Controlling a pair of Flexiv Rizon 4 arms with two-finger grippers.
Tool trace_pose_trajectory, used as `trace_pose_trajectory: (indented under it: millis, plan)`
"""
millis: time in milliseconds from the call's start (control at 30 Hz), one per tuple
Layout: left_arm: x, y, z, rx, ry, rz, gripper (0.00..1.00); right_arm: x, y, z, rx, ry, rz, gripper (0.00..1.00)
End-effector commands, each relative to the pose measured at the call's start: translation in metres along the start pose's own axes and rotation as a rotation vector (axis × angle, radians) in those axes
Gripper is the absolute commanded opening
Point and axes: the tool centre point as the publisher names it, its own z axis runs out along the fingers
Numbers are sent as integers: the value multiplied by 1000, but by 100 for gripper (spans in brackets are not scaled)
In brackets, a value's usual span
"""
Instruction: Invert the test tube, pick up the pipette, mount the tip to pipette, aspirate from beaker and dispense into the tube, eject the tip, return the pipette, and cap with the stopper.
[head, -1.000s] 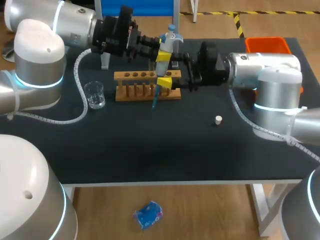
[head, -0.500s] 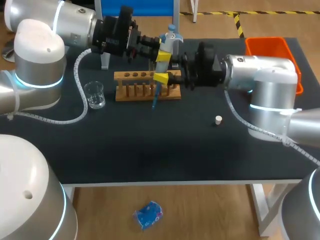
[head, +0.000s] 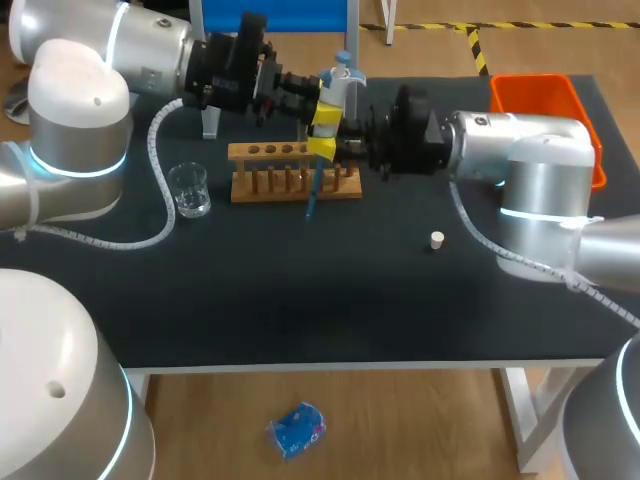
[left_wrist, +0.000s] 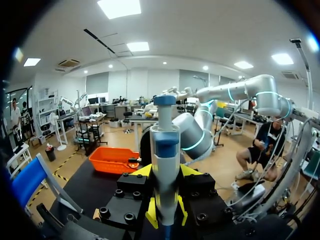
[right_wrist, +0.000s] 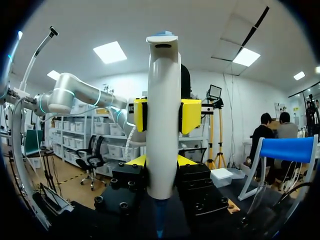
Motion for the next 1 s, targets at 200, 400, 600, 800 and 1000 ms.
trace_pose_trajectory:
  millis: [200,400,600,800,1000]
  plan:
    - [-2,-2,-1,-1,0,-1,0,2,3,-11,46,14,-9,0]
    - [-2,-2,-1,-1,0,-1,0,1,5,-16,64,17,-14,0]
    - [-2,-2,-1,-1,0,-1,0,1,4,-19,79,22,-13,0]
    - [-2,-2,-1,-1,0,-1,0,1,2,-18,85,30,-10,0]
    - [-2,-2,-1,-1,0,-1,0,1,0,-15,91,44,-3,0]
